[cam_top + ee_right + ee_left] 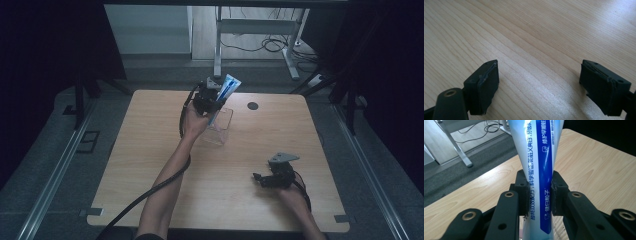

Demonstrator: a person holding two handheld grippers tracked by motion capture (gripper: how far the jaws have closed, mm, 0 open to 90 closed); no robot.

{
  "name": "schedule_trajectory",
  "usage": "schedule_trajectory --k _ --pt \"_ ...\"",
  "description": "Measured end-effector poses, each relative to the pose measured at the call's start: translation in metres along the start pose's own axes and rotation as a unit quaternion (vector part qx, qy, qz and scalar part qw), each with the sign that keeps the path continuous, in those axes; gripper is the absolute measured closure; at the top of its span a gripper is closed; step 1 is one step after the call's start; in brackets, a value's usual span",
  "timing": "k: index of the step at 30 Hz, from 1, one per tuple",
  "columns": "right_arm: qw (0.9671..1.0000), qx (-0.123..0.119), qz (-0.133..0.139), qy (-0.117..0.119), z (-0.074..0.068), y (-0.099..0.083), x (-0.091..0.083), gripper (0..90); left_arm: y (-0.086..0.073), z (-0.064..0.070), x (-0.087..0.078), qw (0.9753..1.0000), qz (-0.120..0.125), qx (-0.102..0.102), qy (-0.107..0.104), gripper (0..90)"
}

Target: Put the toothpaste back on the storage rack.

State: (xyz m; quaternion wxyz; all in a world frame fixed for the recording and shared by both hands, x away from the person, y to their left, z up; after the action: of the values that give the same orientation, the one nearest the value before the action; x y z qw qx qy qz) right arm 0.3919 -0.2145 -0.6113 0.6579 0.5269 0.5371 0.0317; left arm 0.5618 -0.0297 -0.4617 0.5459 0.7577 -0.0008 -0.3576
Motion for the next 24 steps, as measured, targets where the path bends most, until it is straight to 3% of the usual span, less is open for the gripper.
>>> schedule_trajectory --k 15,24 --pt "1.0 0.0 0.0 0.0 0.0 0.0 0.0 16.2 0.013 -0.001 0.004 0.9997 0.023 -0.004 0.007 72.6" --pt "1.0 0.0 0.0 0.0 0.0 0.0 0.0 16.2 0.003 0.009 0.017 0.9994 0.023 0.022 0.009 72.4"
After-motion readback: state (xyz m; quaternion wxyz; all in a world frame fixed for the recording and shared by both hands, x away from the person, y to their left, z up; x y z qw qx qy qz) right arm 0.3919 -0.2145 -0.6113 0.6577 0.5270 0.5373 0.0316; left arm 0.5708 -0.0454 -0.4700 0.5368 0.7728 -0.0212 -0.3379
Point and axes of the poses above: each handheld gripper's, and its own axes: x roughly forward along the jaws, y roughly out of its top, z roughly to its right, the point moved 10 cm from there along x, roughly forward along the jaws, and after that the axes turned 11 degrees about y, right-handed, at the moved point
